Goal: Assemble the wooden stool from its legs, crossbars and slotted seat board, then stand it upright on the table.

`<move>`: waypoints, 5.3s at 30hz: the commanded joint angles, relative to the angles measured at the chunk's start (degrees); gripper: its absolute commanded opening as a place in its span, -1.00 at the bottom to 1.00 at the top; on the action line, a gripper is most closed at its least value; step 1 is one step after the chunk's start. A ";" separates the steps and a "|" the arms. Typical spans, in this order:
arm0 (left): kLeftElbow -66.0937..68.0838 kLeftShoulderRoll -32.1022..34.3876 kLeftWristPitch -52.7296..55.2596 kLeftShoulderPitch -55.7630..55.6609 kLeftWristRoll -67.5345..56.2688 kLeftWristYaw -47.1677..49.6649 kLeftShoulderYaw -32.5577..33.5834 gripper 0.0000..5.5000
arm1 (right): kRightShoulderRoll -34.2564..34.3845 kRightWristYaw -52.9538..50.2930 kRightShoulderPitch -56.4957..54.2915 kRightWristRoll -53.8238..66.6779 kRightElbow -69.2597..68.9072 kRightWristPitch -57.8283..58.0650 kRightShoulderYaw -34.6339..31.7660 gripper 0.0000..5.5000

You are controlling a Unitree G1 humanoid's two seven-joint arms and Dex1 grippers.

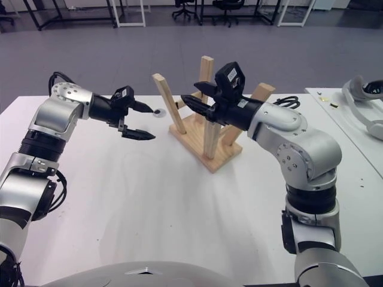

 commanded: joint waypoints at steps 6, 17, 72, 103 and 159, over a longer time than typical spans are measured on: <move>-0.55 0.36 0.27 -0.70 0.02 0.30 0.25 0.95 | -11.12 12.31 5.72 -0.81 10.73 2.28 0.43 -0.10; -0.32 0.18 -0.22 -0.68 -0.07 0.02 0.17 0.95 | -15.03 28.22 -7.80 -1.94 25.62 -7.24 -2.24 -0.10; 43.15 -20.36 -47.18 1.96 4.03 4.53 11.22 0.14 | -3.15 45.33 -0.31 -18.00 56.15 -31.34 1.17 -0.46; 11.37 -14.93 34.74 3.03 -15.85 15.04 14.64 -0.60 | 5.18 18.73 -8.96 0.73 51.67 27.54 -9.44 -0.51; 39.26 -10.33 -57.53 5.33 8.63 1.91 1.97 0.19 | -24.95 66.82 3.02 -12.05 49.55 -12.88 4.41 0.37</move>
